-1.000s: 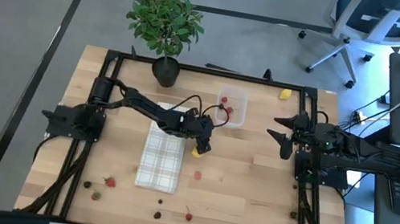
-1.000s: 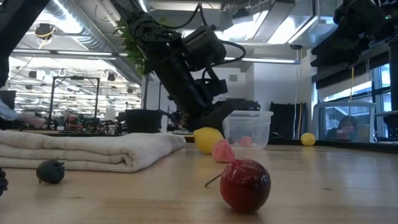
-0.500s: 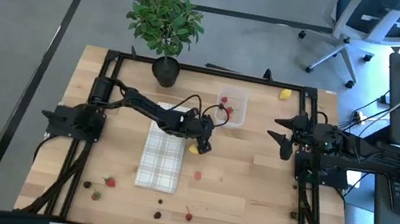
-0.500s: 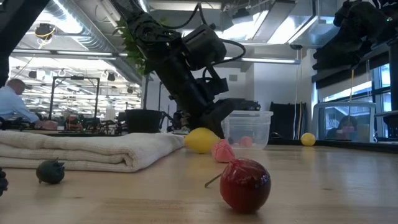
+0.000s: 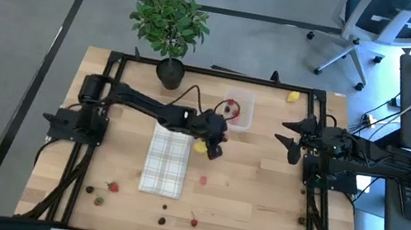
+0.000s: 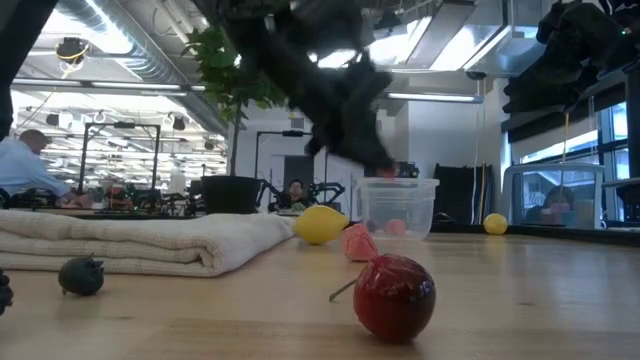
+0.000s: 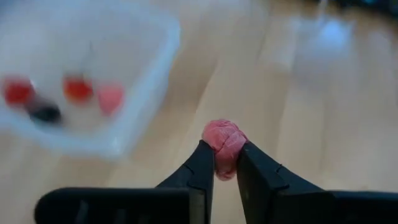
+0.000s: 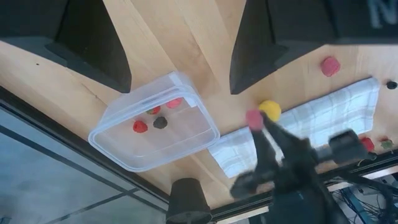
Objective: Pick and placing Produce into tupperware
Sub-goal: Put the top apricot into the transparent bin
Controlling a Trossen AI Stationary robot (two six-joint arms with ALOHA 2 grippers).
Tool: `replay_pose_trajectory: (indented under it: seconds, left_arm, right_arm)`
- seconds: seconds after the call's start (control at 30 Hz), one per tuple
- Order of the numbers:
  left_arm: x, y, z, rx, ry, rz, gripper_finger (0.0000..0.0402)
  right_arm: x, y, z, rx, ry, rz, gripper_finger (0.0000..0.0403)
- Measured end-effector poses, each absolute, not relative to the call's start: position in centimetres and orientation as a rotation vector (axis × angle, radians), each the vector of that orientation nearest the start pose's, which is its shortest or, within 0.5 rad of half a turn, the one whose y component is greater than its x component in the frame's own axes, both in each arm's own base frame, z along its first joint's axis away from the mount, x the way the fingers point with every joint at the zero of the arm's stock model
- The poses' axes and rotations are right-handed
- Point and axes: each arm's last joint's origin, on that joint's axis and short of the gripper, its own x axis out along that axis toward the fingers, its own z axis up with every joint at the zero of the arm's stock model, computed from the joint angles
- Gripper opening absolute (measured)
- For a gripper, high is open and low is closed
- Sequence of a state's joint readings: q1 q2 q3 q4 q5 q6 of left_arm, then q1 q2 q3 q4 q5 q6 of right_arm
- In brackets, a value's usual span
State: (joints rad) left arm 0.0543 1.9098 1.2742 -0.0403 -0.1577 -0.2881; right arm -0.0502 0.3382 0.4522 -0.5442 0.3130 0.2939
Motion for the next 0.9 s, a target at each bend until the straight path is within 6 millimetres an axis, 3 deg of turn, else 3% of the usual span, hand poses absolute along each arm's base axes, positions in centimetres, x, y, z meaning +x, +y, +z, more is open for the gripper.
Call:
replay_pose_trajectory:
  seconds: [0.13, 0.27, 0.5, 0.7, 0.9]
  left_arm:
    - [42.2, 4.5, 22.3, -0.191, 0.529, 0.487, 0.0039]
    - [42.9, 7.8, 24.2, -0.217, 0.454, 0.563, 0.0039]
    - [43.1, 11.9, 22.3, -0.361, 0.489, 0.55, 0.004]
    - [43.8, 11.5, 19.6, -0.374, 0.566, 0.509, 0.0051]
    - [44.1, 11.0, 19.4, -0.366, 0.562, 0.507, 0.0089]
  right_arm:
    - [9.4, -1.4, 23.9, 0.229, 0.373, -0.417, 0.0273]
    - [9.4, -1.4, 23.9, 0.227, 0.372, -0.416, 0.0273]
    - [9.4, -1.4, 23.9, 0.227, 0.372, -0.416, 0.0273]
    - [9.4, -1.4, 23.9, 0.227, 0.372, -0.416, 0.0273]
    - [9.4, -1.4, 23.9, 0.227, 0.372, -0.416, 0.0273]
